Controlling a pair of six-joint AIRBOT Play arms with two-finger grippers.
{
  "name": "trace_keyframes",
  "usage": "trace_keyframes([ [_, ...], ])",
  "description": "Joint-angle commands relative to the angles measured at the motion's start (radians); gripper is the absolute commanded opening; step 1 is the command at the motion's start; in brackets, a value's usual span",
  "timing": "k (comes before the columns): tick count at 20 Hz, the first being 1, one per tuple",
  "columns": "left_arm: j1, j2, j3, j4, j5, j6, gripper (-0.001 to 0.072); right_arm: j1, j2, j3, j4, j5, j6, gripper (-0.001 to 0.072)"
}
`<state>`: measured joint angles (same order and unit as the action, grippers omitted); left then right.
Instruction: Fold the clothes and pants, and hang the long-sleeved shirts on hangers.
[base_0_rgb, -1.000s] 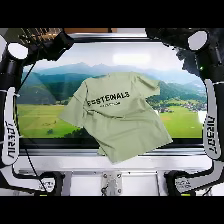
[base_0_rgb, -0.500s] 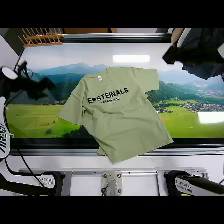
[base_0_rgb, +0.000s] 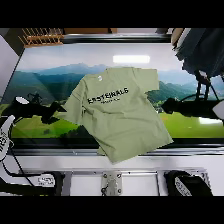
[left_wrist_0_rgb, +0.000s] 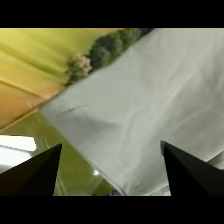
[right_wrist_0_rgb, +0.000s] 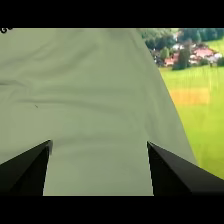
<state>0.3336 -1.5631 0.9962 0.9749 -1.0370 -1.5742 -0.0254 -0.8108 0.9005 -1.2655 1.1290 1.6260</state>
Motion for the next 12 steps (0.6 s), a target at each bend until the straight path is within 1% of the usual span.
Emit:
trace_keyframes([
  [1,-0.029,-0.002,-0.021,-0.061,0.088,0.015,0.0686,-0.003,0.102,-0.147,-0.012,-0.003,0.115,0.0653],
  [2,-0.050,-0.002,-0.013,-0.060,0.105,0.015,0.0648,-0.013,0.116,-0.181,-0.016,0.000,0.155,0.0654],
  [3,-0.066,-0.002,0.000,-0.058,0.119,0.015,0.0409,-0.035,0.126,-0.222,-0.024,0.011,0.205,0.0654],
  [4,-0.076,-0.002,0.018,-0.058,0.125,0.015,0.0150,-0.066,0.131,-0.263,-0.038,0.035,0.253,0.0654],
  [5,-0.082,-0.002,0.047,-0.057,0.124,0.019,0.0012,-0.108,0.133,-0.308,-0.068,0.081,0.325,0.0654],
  [6,-0.082,-0.002,0.083,-0.050,0.114,0.024,0.0009,-0.152,0.132,-0.352,-0.097,0.120,0.379,0.0654],
  [8,-0.080,-0.002,0.148,-0.050,0.082,0.061,0.0009,-0.245,0.132,-0.445,-0.092,0.122,0.435,0.0654],
  [10,-0.080,-0.002,0.192,-0.050,0.059,0.083,0.0009,-0.301,0.131,-0.523,-0.038,0.070,0.447,0.0654],
  [12,-0.080,-0.002,0.205,-0.050,0.060,0.085,0.0009,-0.303,0.126,-0.585,0.026,-0.011,0.446,0.0653],
])
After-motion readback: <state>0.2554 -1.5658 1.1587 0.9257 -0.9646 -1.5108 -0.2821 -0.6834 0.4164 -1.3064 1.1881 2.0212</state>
